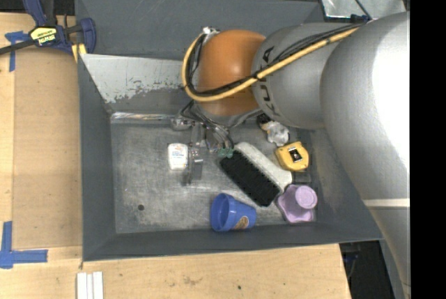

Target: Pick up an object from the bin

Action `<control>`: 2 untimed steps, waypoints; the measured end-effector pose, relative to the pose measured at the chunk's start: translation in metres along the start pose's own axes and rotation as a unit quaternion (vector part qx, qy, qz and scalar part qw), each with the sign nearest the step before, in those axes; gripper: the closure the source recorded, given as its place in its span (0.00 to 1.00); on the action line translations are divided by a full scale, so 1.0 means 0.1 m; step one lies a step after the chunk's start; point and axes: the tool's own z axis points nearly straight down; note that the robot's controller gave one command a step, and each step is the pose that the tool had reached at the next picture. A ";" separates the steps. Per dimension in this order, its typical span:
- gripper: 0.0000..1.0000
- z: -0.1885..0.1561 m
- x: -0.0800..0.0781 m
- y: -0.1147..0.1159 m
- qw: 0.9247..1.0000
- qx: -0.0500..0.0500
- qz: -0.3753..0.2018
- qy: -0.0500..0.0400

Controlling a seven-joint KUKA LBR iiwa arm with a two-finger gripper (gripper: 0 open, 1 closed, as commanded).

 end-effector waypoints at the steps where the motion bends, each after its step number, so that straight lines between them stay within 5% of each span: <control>1: 1.00 -0.01 -0.16 0.20 0.999 -0.001 -0.049 -0.001; 2: 1.00 -0.01 -0.16 0.20 0.999 -0.001 -0.048 -0.001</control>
Offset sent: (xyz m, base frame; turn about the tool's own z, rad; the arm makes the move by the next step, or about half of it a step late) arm 0.0000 0.0000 0.0000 0.0000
